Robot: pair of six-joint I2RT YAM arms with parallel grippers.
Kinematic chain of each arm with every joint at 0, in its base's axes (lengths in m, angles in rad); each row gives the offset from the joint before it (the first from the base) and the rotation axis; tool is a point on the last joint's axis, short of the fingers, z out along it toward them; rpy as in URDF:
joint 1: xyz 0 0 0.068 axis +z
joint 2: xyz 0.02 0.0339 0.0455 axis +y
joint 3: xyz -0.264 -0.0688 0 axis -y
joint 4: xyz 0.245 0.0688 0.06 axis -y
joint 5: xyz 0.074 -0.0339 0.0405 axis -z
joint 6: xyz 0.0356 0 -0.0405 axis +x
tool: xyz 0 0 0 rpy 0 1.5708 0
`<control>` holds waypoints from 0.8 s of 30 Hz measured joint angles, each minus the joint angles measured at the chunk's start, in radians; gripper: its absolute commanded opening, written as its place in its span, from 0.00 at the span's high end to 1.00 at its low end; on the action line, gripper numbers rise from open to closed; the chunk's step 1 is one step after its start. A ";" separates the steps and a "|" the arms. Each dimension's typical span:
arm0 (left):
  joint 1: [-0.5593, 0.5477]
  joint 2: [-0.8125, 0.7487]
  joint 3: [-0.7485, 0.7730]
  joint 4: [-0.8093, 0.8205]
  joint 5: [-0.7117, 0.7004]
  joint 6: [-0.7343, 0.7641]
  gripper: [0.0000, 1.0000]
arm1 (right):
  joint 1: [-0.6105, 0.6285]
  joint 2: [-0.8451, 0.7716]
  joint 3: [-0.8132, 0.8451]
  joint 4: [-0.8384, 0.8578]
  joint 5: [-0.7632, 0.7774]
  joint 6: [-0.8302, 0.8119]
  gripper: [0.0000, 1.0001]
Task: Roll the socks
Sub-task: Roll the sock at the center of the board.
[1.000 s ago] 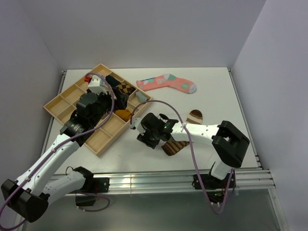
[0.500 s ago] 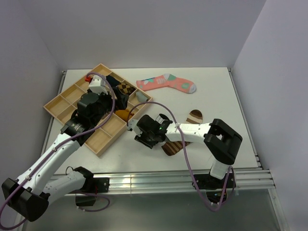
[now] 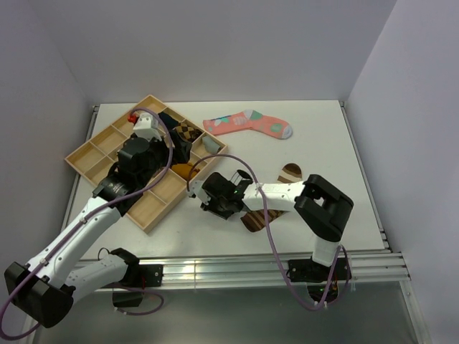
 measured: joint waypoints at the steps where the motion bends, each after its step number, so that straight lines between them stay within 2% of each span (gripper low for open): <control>1: 0.000 0.000 -0.003 0.002 -0.012 -0.013 0.01 | -0.006 0.000 0.000 -0.002 -0.010 -0.011 0.72; 5: 0.000 0.000 -0.013 0.002 -0.039 -0.067 0.02 | -0.048 -0.020 -0.002 -0.039 -0.102 -0.077 0.80; 10: -0.015 -0.006 -0.054 0.084 -0.053 -0.117 0.16 | -0.166 -0.080 -0.017 -0.145 -0.291 -0.174 0.82; 11: -0.031 -0.011 -0.079 0.113 -0.060 -0.121 0.19 | -0.192 -0.088 -0.017 -0.169 -0.333 -0.192 0.82; 12: -0.056 -0.014 -0.115 0.159 -0.068 -0.126 0.27 | -0.219 -0.095 -0.016 -0.195 -0.377 -0.214 0.82; 18: -0.180 0.014 -0.332 0.399 -0.055 -0.114 0.47 | -0.349 -0.058 0.060 -0.418 -0.599 -0.353 0.85; 24: -0.222 0.089 -0.468 0.631 0.050 -0.077 0.56 | -0.377 0.076 0.161 -0.569 -0.745 -0.426 0.87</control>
